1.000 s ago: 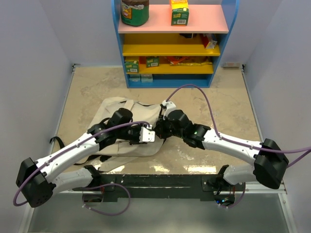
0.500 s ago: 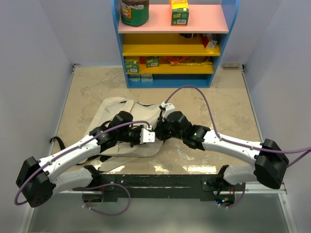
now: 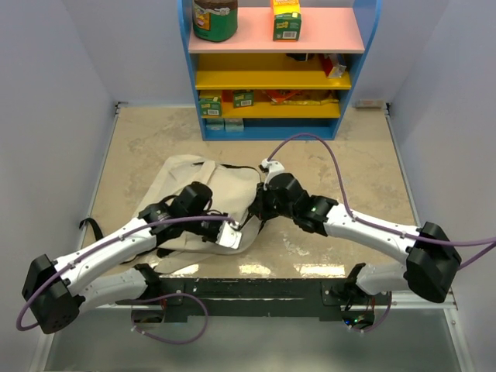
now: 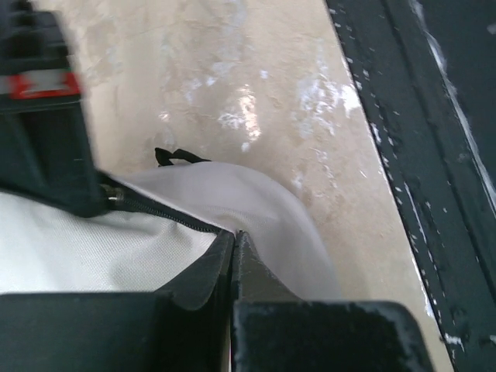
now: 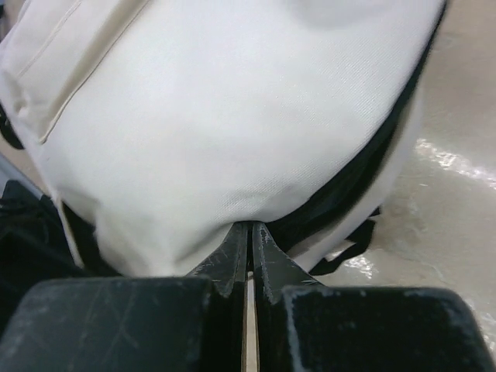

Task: Pack the student bag
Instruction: Zip the student bag at the center of the board.

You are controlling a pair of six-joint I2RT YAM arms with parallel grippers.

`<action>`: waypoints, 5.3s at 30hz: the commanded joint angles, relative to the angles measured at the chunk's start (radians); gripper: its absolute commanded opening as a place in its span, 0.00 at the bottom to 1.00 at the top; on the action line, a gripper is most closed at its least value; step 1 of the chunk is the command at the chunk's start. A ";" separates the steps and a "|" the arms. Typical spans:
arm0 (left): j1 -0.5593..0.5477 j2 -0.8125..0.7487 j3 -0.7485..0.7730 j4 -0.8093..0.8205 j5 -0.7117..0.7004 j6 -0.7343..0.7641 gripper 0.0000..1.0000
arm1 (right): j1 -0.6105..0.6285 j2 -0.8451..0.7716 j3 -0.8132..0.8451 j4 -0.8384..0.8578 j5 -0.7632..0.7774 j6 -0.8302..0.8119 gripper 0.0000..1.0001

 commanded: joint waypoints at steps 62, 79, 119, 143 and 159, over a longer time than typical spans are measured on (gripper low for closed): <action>-0.407 0.403 0.323 0.332 -0.453 -0.424 0.29 | -0.158 -0.431 -0.106 -0.311 -0.045 0.131 0.00; -0.430 0.289 0.177 0.325 -0.509 -0.465 0.44 | -0.159 -0.415 -0.090 -0.323 -0.013 0.117 0.00; -0.516 0.332 0.305 -0.036 0.072 -0.018 0.00 | -0.302 -0.230 -0.006 -0.291 0.209 0.010 0.00; -0.553 0.377 0.460 -0.243 -0.119 0.252 0.41 | -0.452 0.321 0.416 -0.107 0.265 -0.019 0.00; -0.006 0.386 0.859 -0.355 -0.234 -0.152 1.00 | -0.575 0.229 0.312 -0.176 0.248 0.018 0.17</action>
